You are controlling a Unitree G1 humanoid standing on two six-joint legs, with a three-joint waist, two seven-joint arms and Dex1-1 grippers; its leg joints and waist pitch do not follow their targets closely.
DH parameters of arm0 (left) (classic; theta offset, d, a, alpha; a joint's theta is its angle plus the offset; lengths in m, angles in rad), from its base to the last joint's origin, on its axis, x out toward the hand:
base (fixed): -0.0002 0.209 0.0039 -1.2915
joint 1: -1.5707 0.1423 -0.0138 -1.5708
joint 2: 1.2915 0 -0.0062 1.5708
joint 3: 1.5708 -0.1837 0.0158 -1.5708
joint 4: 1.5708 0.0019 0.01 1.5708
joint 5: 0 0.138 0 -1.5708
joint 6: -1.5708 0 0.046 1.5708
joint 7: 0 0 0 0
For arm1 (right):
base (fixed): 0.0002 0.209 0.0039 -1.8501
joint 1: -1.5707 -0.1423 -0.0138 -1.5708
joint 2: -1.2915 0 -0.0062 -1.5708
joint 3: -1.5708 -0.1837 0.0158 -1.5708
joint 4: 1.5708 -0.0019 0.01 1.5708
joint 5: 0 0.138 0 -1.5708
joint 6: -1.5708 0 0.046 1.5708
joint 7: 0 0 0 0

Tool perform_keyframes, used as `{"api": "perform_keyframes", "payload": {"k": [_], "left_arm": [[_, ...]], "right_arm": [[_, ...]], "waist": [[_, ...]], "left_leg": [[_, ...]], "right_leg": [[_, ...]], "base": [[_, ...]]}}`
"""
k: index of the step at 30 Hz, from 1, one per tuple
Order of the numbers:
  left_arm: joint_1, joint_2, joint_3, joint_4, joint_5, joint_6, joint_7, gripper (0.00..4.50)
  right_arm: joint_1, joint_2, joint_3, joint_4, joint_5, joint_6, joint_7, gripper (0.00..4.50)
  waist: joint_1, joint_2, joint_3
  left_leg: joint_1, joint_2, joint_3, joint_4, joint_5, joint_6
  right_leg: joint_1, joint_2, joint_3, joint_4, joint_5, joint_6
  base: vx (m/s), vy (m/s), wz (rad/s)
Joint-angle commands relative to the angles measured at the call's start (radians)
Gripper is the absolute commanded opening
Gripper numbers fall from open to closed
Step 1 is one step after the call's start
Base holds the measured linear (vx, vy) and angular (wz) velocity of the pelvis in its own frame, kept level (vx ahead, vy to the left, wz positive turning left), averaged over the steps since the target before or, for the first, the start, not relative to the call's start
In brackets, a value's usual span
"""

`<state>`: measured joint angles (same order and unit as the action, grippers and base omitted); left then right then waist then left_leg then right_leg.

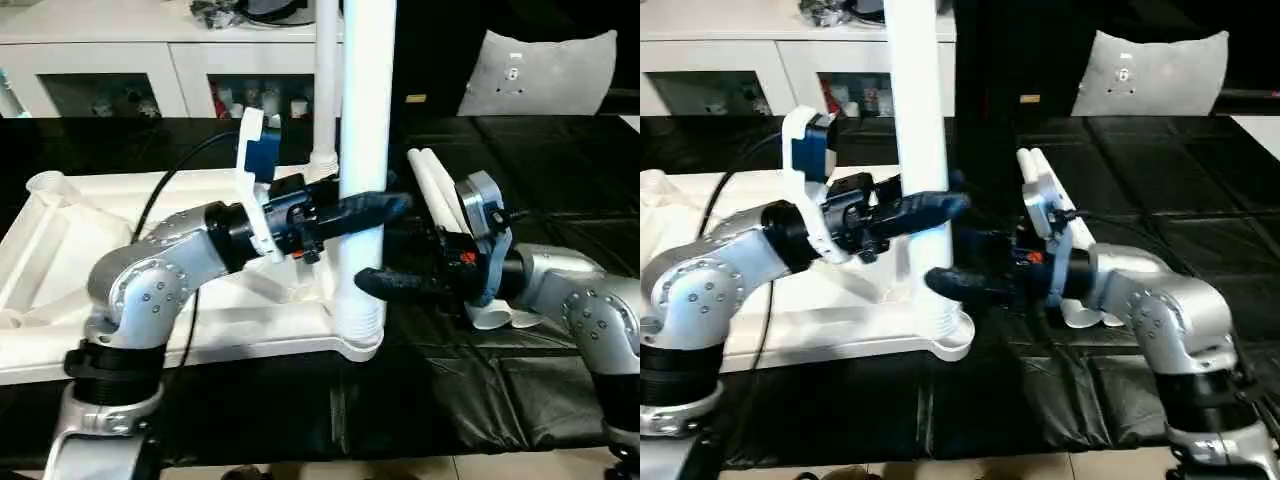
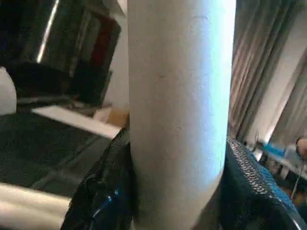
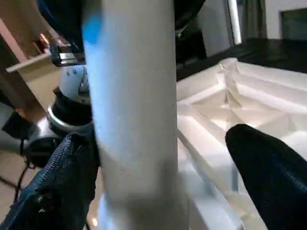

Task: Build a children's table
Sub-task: Pick table leg

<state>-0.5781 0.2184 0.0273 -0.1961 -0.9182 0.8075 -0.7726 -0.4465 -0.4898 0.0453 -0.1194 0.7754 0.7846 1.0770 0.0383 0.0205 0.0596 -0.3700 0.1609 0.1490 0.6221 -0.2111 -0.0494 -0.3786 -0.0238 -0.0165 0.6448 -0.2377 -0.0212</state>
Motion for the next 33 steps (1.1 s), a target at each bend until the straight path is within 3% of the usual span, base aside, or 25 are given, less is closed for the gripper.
{"api": "perform_keyframes", "payload": {"k": [1, 5, 12, 17, 24, 33], "left_arm": [[-0.018, -0.016, 0.04, 0.001, -0.062, 0.008, 0.025, 1.89], [-0.013, -0.038, 0.082, 0.017, -0.135, 0.024, 0.033, 1.89], [-0.01, -0.037, 0.093, 0.011, -0.176, 0.053, 0.034, 1.89], [-0.011, -0.023, 0.079, 0.006, -0.17, 0.061, 0.02, 1.89], [-0.006, 0.038, -0.014, -0.028, -0.075, 0.039, -0.062, 1.89], [-0.03, 0.095, -0.139, -0.032, 0.047, -0.034, -0.166, 1.89]], "right_arm": [[-0.015, 0.0, -0.036, 0.006, 0.025, 0.014, -0.009, 4.37], [-0.019, 0.007, -0.068, 0.012, 0.067, 0.031, -0.01, 4.37], [-0.02, 0.011, -0.068, 0.01, 0.076, 0.037, -0.015, 4.37], [-0.023, 0.011, -0.065, 0.009, 0.088, 0.041, -0.012, 4.37], [-0.029, -0.017, -0.034, 0.007, 0.07, 0.04, 0.034, 4.37], [-0.058, -0.107, 0.098, 0.042, -0.036, -0.009, 0.195, 4.37]], "waist": [[0.003, -0.005, -0.065], [0.004, -0.006, -0.066], [0.005, -0.004, -0.065], [0.005, -0.004, -0.065], [0.006, -0.002, -0.063], [0.006, -0.005, -0.064]], "left_leg": [[0.001, 0.047, -0.01, -0.058, -0.026, 0.036], [0.0, 0.045, -0.009, -0.057, -0.013, 0.043], [0.003, 0.047, -0.01, -0.059, -0.021, 0.038], [0.002, 0.047, -0.01, -0.059, -0.017, 0.038], [0.004, 0.05, -0.011, -0.061, -0.028, 0.035], [0.002, 0.05, -0.011, -0.059, -0.037, 0.034]], "right_leg": [[0.062, -0.088, 0.046, -0.082, -0.013, -0.243], [0.064, -0.086, 0.045, -0.083, -0.004, -0.235], [0.06, -0.086, 0.044, -0.086, -0.053, -0.218], [0.06, -0.086, 0.045, -0.084, -0.034, -0.219], [0.057, -0.088, 0.045, -0.086, -0.07, -0.203], [0.061, -0.09, 0.047, -0.087, -0.061, -0.216]], "base": [[0.0, 0.0, 0.0], [0.0, 0.0, 0.0], [0.0, 0.0, 0.0], [0.0, 0.0, 0.0], [0.0, 0.0, 0.0], [0.0, 0.0, 0.0]]}}
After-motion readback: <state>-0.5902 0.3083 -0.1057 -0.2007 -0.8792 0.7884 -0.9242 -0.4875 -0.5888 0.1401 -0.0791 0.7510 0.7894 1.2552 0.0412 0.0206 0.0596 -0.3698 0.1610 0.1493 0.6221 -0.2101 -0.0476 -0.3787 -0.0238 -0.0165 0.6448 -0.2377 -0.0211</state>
